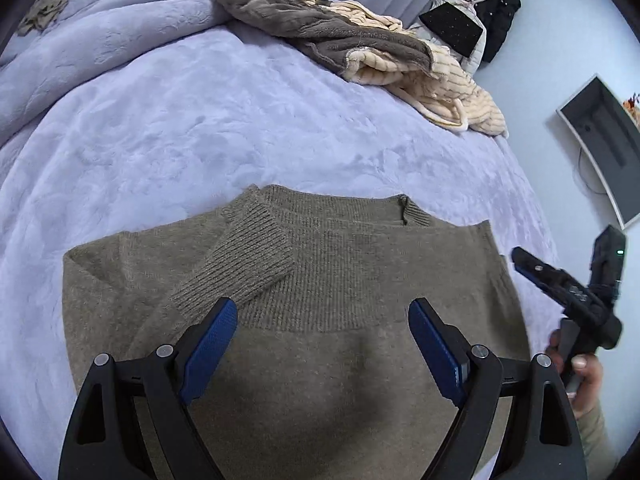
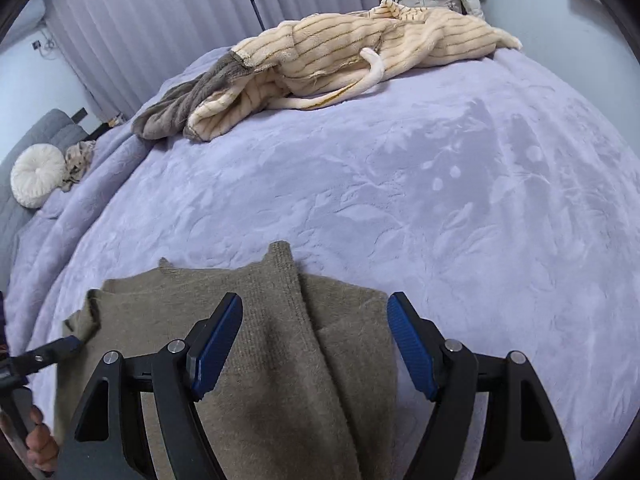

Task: Fold small clothes
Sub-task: 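Withdraw both open tools from the folded sweater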

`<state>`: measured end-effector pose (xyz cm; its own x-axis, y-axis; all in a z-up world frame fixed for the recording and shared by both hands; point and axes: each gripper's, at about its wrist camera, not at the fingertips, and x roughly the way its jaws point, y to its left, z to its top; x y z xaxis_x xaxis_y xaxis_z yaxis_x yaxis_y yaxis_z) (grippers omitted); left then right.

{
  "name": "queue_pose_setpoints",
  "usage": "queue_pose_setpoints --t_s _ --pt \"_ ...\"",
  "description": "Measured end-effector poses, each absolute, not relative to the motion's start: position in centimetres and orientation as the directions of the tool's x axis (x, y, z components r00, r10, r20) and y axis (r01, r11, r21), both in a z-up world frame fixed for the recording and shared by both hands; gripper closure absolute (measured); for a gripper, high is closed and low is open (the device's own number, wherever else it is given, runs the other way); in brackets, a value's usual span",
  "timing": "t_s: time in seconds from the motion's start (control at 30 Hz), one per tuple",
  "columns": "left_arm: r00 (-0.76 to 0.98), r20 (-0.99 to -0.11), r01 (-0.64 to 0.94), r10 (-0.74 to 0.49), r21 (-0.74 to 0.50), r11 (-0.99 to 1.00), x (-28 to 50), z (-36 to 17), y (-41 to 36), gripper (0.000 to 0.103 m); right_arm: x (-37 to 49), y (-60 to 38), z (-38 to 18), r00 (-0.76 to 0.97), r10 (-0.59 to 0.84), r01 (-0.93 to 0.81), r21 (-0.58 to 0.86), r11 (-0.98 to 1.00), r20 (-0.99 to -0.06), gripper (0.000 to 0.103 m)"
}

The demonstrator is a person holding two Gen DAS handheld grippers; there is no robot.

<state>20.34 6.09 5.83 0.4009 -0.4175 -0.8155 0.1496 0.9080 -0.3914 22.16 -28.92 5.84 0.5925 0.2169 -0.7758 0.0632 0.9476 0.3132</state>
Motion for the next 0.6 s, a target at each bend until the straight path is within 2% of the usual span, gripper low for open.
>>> queue_pose_setpoints --t_s 0.07,0.13,0.27,0.47,0.53,0.6 --pt "0.420 -0.847 0.129 -0.325 -0.299 0.945 21.3 5.2 6.1 0.015 21.1 -28.1 6.6 0.601 0.257 0.017 0.334 0.942 -0.756 0.025" --pt "0.429 -0.863 0.082 -0.267 -0.257 0.963 22.6 4.6 7.1 0.015 20.1 -26.7 7.1 0.602 0.283 -0.038 0.328 0.944 -0.747 0.025" --pt "0.417 -0.868 -0.040 -0.270 -0.315 0.948 24.2 4.1 10.7 0.015 17.6 -24.5 6.8 0.580 0.305 -0.083 0.318 0.945 -0.755 0.025" --pt "0.465 -0.829 -0.057 -0.312 -0.379 0.923 19.5 6.3 12.3 0.015 14.0 -22.8 6.5 0.569 0.319 -0.123 0.305 0.944 -0.758 0.025" --pt "0.453 -0.837 -0.022 -0.308 -0.356 0.934 17.2 6.4 11.1 0.015 13.8 -21.9 5.8 0.550 0.301 -0.147 0.265 0.953 -0.779 0.025" --pt "0.448 -0.864 0.011 -0.228 -0.250 0.968 14.8 6.2 9.6 0.015 13.8 -21.8 4.8 0.527 0.271 -0.139 0.233 0.963 -0.806 0.025"
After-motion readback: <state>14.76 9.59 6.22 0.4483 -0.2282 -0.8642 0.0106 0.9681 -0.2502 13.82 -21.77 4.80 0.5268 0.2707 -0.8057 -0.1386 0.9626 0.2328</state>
